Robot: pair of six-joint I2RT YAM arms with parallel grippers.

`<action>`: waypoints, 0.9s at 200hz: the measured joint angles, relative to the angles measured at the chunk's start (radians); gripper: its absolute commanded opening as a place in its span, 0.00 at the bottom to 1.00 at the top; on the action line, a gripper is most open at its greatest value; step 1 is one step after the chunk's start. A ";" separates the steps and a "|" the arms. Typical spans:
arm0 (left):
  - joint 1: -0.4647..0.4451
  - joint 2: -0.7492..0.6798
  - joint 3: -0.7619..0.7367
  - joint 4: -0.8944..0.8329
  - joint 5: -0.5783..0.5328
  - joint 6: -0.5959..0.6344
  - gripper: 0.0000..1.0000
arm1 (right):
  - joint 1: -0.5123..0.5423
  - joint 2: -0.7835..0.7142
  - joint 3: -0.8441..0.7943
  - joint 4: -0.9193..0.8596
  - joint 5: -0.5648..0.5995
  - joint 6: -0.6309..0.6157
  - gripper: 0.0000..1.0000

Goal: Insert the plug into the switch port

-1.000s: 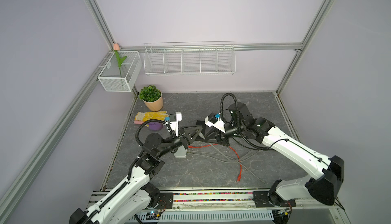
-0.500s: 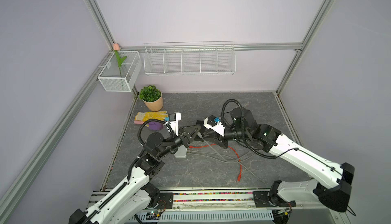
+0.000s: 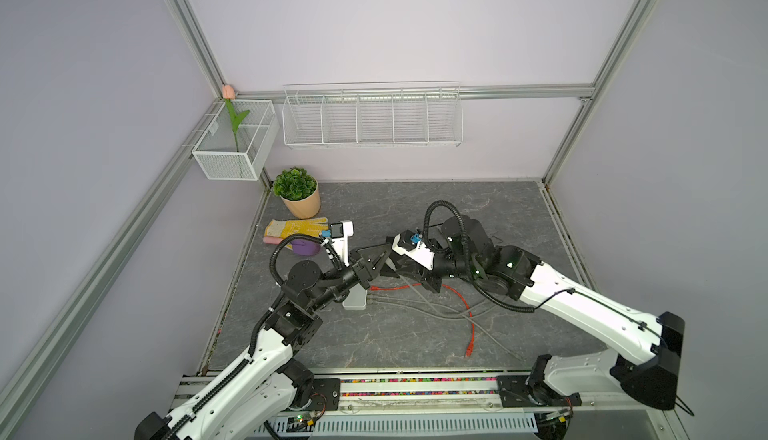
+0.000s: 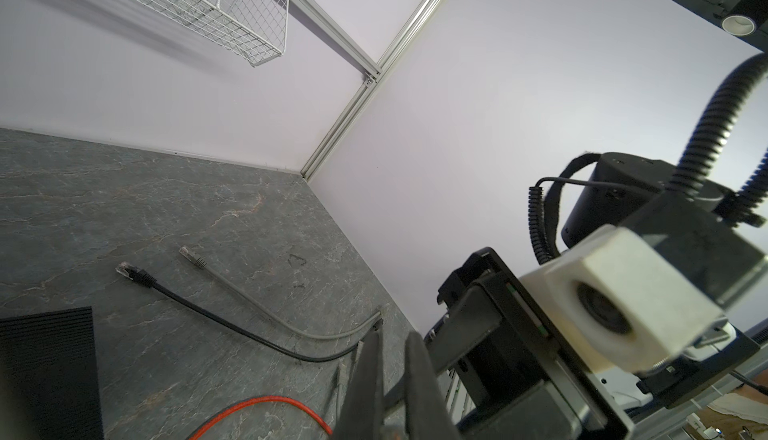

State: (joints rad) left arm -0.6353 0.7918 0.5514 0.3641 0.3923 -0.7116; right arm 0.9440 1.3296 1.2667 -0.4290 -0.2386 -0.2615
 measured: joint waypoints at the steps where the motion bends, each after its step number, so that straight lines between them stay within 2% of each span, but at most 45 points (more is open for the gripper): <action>1: 0.000 0.000 0.000 0.000 0.000 0.000 0.00 | 0.000 0.000 0.000 0.000 0.000 0.000 0.28; 180: -0.001 -0.003 0.000 -0.021 -0.034 0.000 0.00 | 0.020 0.046 0.003 0.046 0.046 0.019 0.24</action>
State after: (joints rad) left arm -0.6361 0.7887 0.5514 0.3428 0.3588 -0.7116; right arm 0.9642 1.3754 1.2701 -0.3832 -0.1928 -0.2428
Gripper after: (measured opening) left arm 0.058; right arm 0.245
